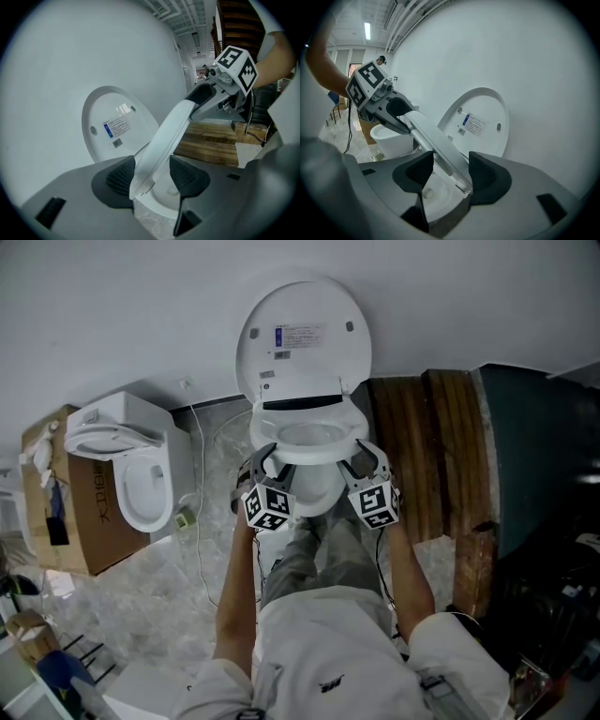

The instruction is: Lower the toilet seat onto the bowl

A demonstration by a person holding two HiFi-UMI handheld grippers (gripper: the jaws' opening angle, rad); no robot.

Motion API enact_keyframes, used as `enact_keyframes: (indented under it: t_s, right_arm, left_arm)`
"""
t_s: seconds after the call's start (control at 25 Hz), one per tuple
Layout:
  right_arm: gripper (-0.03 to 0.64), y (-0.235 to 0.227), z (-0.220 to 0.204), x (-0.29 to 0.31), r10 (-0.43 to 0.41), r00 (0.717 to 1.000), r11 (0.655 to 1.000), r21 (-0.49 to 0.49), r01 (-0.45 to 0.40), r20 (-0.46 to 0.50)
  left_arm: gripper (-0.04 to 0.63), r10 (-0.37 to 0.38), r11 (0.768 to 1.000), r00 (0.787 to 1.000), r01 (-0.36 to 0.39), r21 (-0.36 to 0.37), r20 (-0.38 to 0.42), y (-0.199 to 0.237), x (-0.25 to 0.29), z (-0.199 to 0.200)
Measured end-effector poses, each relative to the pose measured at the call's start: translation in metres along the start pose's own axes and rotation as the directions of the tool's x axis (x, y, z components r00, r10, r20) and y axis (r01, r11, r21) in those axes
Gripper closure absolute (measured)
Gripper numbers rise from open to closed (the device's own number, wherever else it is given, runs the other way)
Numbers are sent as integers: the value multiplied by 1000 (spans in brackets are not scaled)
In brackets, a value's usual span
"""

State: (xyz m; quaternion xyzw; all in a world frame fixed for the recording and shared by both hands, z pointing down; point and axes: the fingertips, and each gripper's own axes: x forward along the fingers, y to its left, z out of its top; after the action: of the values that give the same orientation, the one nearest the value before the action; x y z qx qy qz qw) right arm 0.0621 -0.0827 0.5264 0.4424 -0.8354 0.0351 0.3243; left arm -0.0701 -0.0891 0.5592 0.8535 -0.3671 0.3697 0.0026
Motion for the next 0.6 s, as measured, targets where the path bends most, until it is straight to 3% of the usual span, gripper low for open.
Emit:
enact_keyframes:
  t_s: [0.12, 0.6]
  right_arm:
    - [379, 6, -7, -2, 6, 1000, 1000, 0, -6, -8]
    - [377, 29, -37, -11, 25, 999, 1000, -7, -25, -41]
  left_arm:
    - [368, -3, 1000, 1000, 3, -6, 1, -4, -2, -5]
    - [364, -15, 1000, 1000, 15, 3, -16, -33, -6, -29]
